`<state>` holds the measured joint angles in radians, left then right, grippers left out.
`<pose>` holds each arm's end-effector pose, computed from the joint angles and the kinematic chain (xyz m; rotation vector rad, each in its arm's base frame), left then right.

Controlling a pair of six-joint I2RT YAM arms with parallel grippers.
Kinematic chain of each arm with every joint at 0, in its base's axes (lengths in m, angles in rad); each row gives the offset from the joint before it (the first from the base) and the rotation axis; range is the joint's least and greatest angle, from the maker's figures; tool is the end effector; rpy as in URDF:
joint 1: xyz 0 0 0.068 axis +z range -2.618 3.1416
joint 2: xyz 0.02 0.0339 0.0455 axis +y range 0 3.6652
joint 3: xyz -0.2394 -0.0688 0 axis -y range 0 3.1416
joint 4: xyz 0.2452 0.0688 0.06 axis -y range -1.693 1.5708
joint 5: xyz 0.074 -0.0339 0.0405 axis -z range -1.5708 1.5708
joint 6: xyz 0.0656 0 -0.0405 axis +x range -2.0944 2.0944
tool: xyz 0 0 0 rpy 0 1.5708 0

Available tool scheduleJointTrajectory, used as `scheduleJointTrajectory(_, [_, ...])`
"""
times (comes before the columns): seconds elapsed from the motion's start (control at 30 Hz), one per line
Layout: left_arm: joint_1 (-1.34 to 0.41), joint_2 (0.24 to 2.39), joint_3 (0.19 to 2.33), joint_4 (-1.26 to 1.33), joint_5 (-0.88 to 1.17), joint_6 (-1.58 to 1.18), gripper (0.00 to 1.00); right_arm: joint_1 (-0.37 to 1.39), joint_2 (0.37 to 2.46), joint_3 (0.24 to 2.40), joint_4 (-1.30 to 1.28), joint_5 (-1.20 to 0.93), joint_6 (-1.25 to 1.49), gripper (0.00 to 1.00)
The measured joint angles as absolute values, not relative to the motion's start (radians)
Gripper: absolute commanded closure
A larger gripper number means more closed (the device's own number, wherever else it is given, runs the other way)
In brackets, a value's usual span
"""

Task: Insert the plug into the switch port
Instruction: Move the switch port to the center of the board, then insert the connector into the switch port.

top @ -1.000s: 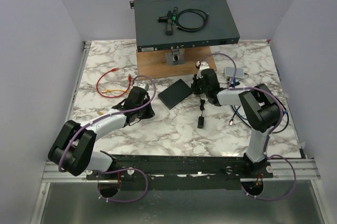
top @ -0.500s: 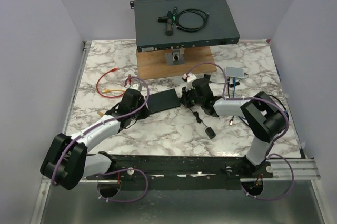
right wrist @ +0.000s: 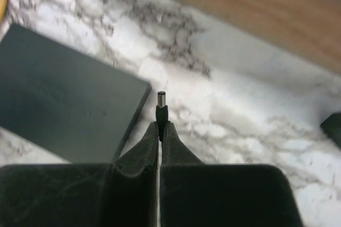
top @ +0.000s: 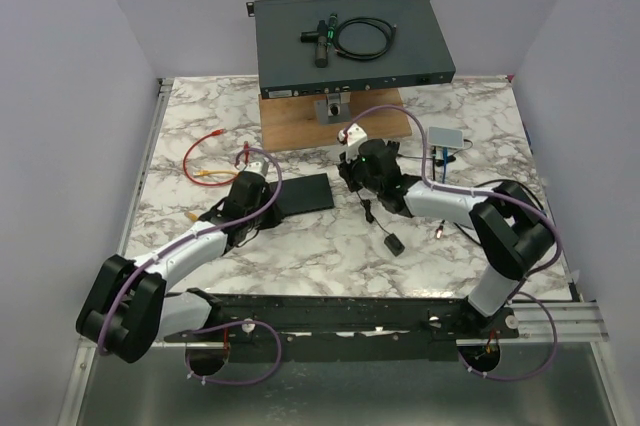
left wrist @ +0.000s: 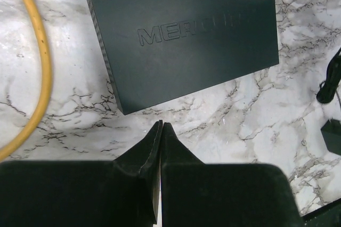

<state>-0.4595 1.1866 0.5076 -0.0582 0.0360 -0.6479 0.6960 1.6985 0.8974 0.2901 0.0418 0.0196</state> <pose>0.2339 -0.1184 0.1343 -0.2054 2.3759 -0.5917 0.2979 0.2453 0.1484 -0.6741 1.9943 0.3906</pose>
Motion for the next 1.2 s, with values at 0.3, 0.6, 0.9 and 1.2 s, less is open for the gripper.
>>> scheduleJointTrajectory(0.3, [-0.459,1.205,0.508,-0.046,0.07,-0.641,1.0,0.693,1.901,1.126,0.312,0.042,-0.032,0.99])
scheduleJointTrajectory(0.6, [-0.459,1.214,0.507,-0.051,0.112,-0.645,1.0,0.693,2.055,1.24,0.293,-0.033,-0.047,0.99])
scheduleJointTrajectory(0.9, [-0.459,1.235,0.49,-0.069,0.123,-0.653,1.0,0.692,2.086,1.253,0.284,-0.097,-0.065,0.99])
scheduleJointTrajectory(1.2, [-0.459,1.314,0.517,-0.106,0.115,-0.664,1.0,0.692,1.99,1.085,0.301,-0.147,-0.07,0.99])
